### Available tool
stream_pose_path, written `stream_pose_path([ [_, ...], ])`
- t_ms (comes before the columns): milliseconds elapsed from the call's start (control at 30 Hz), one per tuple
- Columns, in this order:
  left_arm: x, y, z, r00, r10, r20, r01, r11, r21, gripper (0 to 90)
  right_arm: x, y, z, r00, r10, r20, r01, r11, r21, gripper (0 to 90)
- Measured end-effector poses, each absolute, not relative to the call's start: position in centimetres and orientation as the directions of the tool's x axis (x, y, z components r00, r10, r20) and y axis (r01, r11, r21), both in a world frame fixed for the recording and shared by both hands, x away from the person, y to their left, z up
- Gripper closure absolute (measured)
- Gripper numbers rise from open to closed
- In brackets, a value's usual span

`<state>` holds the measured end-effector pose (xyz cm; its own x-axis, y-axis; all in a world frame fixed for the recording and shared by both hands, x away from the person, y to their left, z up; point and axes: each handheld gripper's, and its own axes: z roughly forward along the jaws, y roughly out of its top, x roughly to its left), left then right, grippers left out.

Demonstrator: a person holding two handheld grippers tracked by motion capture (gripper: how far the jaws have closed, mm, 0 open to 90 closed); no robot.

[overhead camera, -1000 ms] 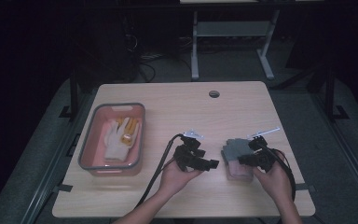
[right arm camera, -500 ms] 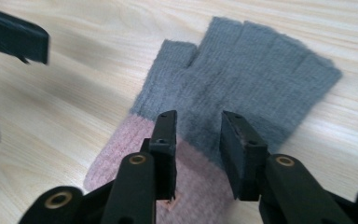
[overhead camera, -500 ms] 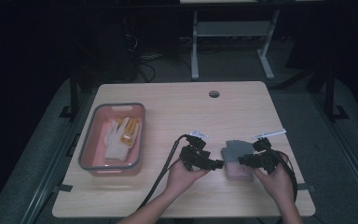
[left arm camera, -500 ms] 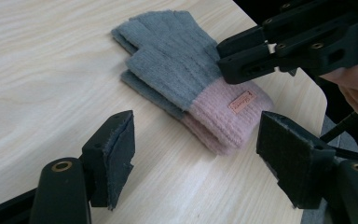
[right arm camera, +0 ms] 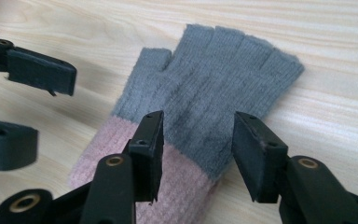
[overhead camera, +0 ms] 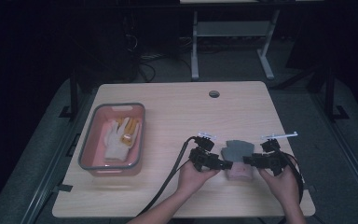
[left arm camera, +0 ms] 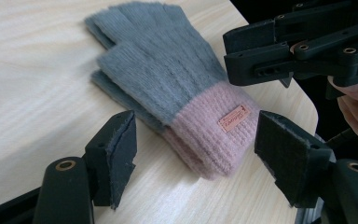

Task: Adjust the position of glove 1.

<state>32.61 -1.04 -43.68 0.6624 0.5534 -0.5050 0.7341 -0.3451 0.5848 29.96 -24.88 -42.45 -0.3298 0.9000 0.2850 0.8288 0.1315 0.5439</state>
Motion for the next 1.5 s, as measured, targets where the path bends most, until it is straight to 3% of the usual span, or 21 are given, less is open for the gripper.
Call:
stream_pose_path([
  [333,32.3,-2.4,-44.9,0.667,0.567,-0.483,0.731,-0.374,0.571,32.2,30.1,-25.8,-43.7,-0.286,0.890,0.355,0.856,0.070,0.513,47.7],
  [967,32.4,-3.5,-46.3,0.614,0.584,-0.532,0.783,-0.360,0.508,39.3,30.7,-26.5,-45.8,-0.241,0.848,0.473,0.897,0.009,0.441,46.3],
  [1500,33.4,-3.4,-47.1,0.524,0.566,-0.636,0.848,-0.281,0.449,51.1,31.0,-27.1,-46.5,-0.206,0.789,0.579,0.915,-0.055,0.400,57.0],
])
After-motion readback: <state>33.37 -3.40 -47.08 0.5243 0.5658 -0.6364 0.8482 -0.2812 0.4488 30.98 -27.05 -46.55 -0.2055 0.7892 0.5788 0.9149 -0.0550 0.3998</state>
